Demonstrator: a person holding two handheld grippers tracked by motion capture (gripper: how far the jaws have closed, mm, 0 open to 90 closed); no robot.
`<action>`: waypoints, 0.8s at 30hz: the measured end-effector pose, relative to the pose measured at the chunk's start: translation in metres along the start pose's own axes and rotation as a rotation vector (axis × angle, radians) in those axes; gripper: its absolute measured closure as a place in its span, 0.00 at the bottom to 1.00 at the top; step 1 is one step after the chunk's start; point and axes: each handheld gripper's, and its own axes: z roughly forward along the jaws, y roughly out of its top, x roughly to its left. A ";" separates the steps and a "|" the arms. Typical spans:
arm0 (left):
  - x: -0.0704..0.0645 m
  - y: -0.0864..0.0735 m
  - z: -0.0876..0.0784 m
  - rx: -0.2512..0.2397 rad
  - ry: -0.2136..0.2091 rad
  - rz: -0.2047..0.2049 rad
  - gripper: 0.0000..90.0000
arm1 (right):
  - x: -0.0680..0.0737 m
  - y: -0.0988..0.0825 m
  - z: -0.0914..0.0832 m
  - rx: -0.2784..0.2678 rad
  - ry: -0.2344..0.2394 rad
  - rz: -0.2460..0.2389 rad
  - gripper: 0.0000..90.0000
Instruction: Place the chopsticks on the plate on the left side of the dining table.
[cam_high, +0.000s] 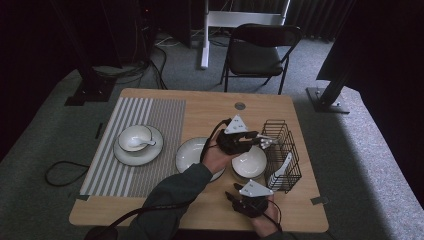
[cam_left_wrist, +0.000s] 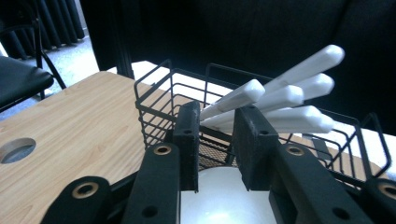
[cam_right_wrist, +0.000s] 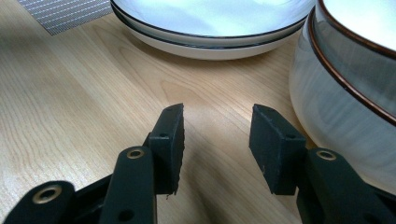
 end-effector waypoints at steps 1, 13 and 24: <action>0.001 0.001 0.001 -0.002 0.003 0.000 0.83 | 0.000 0.000 0.000 0.000 0.000 0.000 0.61; 0.006 0.004 0.023 -0.010 0.011 -0.021 0.88 | -0.001 -0.001 -0.001 -0.002 -0.001 0.007 0.61; 0.009 0.004 0.031 -0.005 0.040 -0.022 0.90 | -0.001 -0.001 -0.001 -0.004 0.000 0.007 0.61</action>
